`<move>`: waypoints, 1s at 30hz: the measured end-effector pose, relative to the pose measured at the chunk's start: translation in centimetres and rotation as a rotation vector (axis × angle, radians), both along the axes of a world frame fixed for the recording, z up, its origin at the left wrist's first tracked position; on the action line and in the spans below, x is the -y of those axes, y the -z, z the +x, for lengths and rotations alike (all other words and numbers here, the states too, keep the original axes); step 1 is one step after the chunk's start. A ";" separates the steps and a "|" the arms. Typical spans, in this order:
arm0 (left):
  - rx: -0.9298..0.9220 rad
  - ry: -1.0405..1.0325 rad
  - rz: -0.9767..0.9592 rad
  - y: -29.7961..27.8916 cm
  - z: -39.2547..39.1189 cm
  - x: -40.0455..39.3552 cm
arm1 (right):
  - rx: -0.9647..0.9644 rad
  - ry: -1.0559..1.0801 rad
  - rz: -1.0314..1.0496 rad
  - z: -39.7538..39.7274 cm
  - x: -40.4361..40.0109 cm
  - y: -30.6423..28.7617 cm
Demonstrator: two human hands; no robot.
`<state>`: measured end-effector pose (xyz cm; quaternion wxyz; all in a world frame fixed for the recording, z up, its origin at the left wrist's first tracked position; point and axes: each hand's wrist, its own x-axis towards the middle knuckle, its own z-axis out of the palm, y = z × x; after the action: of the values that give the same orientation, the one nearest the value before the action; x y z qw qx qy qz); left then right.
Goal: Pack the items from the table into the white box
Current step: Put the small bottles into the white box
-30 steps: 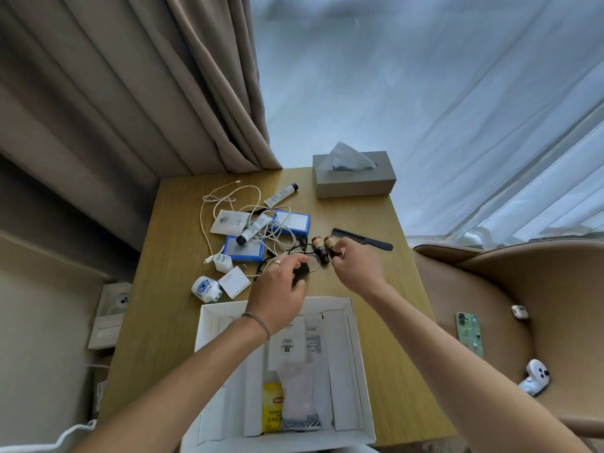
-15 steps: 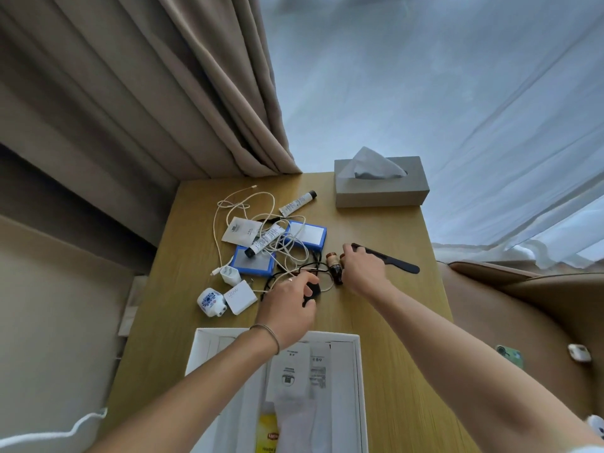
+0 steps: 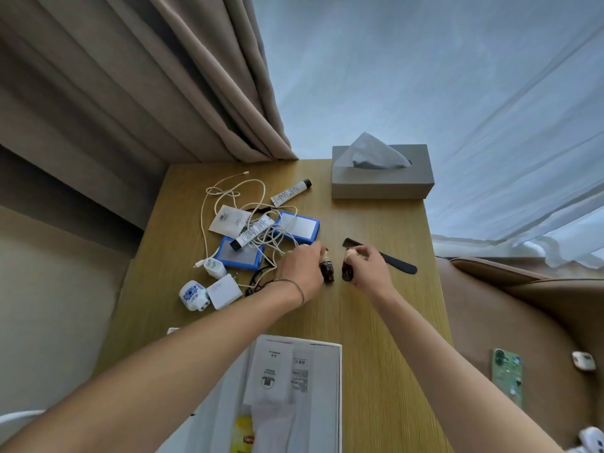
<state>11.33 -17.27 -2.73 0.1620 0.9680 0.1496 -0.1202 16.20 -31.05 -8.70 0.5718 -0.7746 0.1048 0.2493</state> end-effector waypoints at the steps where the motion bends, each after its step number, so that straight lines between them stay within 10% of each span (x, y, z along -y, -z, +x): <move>1: -0.024 0.015 0.023 0.5 0.9 0.3 | -0.037 0.045 0.057 -0.2 0.6 -0.4; 17: -0.178 0.034 0.219 5.9 5.5 2.4 | -0.129 0.159 0.215 -2.5 5.0 -2.2; 30: 0.029 -0.016 -0.258 2.0 1.1 2.5 | -0.111 0.124 0.200 -6.1 5.9 -6.2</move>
<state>12.38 -19.82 -4.74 0.2881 0.9396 0.1382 -0.1229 10.06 -36.97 -2.54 0.6539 -0.6906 0.1586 0.2653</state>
